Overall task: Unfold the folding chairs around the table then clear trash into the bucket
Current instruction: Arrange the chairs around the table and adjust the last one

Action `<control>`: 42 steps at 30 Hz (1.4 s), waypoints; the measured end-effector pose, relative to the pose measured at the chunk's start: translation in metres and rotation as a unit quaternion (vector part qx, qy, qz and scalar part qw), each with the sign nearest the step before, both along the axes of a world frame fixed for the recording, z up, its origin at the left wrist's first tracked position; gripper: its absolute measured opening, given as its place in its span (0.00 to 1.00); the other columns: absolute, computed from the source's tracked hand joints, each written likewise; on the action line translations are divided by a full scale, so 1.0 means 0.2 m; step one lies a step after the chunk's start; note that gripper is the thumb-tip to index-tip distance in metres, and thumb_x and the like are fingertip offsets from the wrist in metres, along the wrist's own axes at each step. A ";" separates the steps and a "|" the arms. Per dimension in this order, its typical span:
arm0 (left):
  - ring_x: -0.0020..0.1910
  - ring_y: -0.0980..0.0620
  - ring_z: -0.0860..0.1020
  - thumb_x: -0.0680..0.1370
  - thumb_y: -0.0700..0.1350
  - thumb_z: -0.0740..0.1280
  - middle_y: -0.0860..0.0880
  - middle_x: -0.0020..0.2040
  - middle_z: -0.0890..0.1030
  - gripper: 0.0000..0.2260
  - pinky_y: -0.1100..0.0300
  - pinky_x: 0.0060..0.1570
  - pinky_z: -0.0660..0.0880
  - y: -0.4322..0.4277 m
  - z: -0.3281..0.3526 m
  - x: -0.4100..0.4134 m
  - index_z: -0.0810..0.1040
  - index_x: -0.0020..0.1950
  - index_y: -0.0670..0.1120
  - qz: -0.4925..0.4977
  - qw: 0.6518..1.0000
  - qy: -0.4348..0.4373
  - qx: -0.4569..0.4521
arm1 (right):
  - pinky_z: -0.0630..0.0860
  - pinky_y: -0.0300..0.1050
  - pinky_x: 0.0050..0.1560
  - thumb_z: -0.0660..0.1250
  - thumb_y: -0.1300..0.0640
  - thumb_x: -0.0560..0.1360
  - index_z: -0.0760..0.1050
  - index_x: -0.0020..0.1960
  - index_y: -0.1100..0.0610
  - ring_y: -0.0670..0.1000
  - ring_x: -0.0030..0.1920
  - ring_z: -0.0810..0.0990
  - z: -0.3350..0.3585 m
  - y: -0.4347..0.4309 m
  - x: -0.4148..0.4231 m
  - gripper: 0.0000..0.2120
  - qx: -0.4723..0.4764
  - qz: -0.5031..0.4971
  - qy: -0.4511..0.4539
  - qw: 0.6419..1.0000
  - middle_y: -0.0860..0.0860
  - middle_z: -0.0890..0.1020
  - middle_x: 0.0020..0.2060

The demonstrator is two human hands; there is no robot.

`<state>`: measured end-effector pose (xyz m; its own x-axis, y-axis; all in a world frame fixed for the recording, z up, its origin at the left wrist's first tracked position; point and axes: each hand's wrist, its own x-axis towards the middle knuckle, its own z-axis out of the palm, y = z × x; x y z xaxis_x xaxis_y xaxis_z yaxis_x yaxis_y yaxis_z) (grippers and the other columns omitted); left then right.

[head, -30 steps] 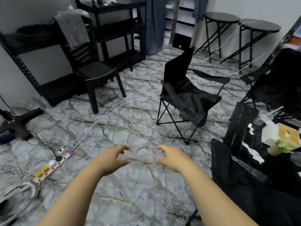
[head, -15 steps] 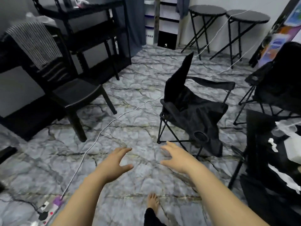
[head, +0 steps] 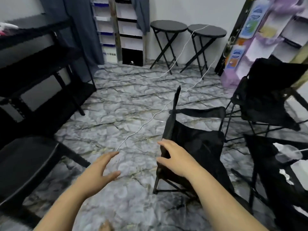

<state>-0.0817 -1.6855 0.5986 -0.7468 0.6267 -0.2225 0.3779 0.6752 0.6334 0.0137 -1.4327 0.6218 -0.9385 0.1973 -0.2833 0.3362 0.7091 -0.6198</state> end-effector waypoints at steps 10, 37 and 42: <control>0.72 0.54 0.63 0.75 0.54 0.65 0.54 0.74 0.63 0.27 0.57 0.69 0.61 0.67 0.06 -1.07 0.61 0.72 0.57 -0.297 0.954 0.034 -0.015 | 0.60 0.43 0.69 0.63 0.47 0.76 0.55 0.75 0.45 0.46 0.74 0.58 -0.02 0.08 -0.47 0.30 -0.049 -0.298 0.004 0.953 0.41 0.53 0.76; 0.68 0.50 0.66 0.71 0.57 0.70 0.59 0.65 0.73 0.24 0.53 0.58 0.59 2.60 -0.19 -1.88 0.68 0.64 0.65 -0.747 0.631 0.207 -0.002 | 0.66 0.38 0.48 0.67 0.58 0.73 0.64 0.69 0.41 0.48 0.62 0.73 -0.28 0.11 -0.77 0.28 -0.116 -0.684 -0.197 0.692 0.44 0.75 0.63; 0.51 0.52 0.79 0.72 0.47 0.71 0.54 0.51 0.83 0.11 0.59 0.49 0.67 2.75 -0.19 -1.96 0.76 0.50 0.60 -0.763 0.631 0.139 -0.014 | 0.71 0.44 0.48 0.66 0.64 0.71 0.71 0.49 0.39 0.50 0.51 0.76 -0.29 0.04 -0.81 0.19 -0.092 -0.755 -0.193 0.620 0.46 0.79 0.49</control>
